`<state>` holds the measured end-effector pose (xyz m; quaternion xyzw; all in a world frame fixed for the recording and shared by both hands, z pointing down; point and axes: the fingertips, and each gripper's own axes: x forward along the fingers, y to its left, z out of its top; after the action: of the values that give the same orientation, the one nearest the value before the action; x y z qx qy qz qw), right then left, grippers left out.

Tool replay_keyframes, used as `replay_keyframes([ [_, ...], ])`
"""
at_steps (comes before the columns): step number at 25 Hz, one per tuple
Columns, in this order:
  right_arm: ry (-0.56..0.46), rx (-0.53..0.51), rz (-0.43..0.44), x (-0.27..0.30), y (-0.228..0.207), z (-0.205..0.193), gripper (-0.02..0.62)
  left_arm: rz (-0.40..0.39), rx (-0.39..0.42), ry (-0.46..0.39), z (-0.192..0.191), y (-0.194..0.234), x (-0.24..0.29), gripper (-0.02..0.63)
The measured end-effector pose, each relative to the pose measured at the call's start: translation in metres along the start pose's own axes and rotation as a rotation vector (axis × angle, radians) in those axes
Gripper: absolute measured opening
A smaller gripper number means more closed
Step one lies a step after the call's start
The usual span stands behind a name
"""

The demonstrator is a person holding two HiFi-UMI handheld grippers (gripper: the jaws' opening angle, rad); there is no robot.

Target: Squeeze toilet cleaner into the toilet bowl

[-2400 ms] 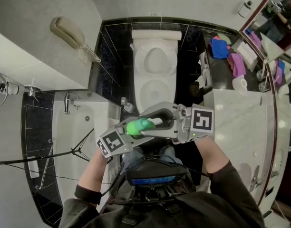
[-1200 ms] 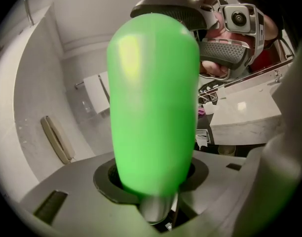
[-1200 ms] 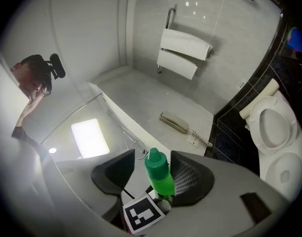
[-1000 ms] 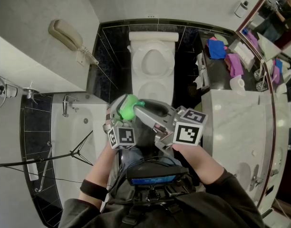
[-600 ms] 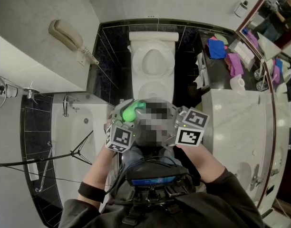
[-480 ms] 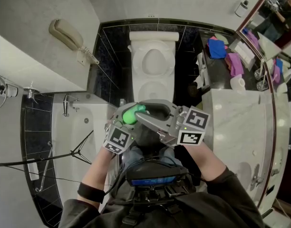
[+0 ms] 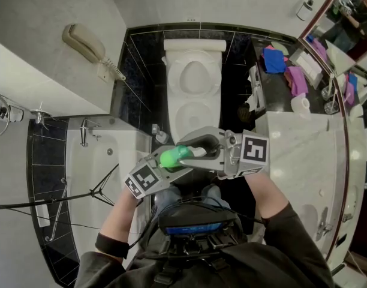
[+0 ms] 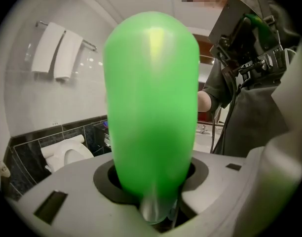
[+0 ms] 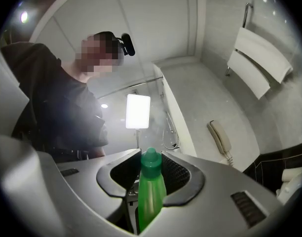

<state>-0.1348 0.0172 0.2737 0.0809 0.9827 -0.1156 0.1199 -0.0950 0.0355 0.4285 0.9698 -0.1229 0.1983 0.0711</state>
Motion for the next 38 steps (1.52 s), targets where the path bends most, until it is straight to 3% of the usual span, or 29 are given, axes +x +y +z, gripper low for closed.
replay_keyframes([
  [7,-0.038,0.049,-0.042,-0.004,-0.006,-0.004,0.157,0.031,0.009,0.005,-0.003,0.002,0.000,0.192],
  [9,-0.045,0.083,-0.080,-0.003,-0.013,-0.003,0.247,0.090,0.020,-0.002,-0.002,0.011,-0.002,0.192],
  [12,-0.071,0.129,-0.200,-0.006,-0.032,-0.001,0.330,0.255,0.070,0.001,-0.001,0.034,-0.005,0.192],
  [16,-0.102,0.239,-0.336,-0.006,-0.044,0.000,0.368,0.556,0.127,0.031,-0.012,0.074,-0.015,0.192],
  [19,-0.100,0.299,-0.419,-0.003,-0.048,-0.003,0.377,0.753,0.165,0.032,0.001,0.101,-0.029,0.192],
  [23,-0.112,0.399,-0.479,-0.003,-0.054,-0.007,0.374,0.906,0.216,0.056,-0.008,0.123,-0.042,0.192],
  [27,-0.152,0.462,-0.477,-0.006,-0.054,-0.007,0.336,0.964,0.212,0.056,0.001,0.130,-0.049,0.192],
  [33,-0.136,0.486,-0.493,-0.005,-0.058,-0.013,0.307,0.971,0.226,0.077,-0.005,0.130,-0.051,0.192],
  [34,-0.127,0.486,-0.500,-0.005,-0.059,-0.015,0.282,0.974,0.225,0.078,-0.005,0.130,-0.051,0.192],
  [36,-0.105,0.477,-0.527,-0.005,-0.061,-0.019,0.171,0.982,0.218,0.079,-0.002,0.129,-0.052,0.192],
  [38,-0.091,0.459,-0.547,-0.006,-0.062,-0.021,0.149,0.977,0.221,0.090,-0.007,0.129,-0.051,0.192],
])
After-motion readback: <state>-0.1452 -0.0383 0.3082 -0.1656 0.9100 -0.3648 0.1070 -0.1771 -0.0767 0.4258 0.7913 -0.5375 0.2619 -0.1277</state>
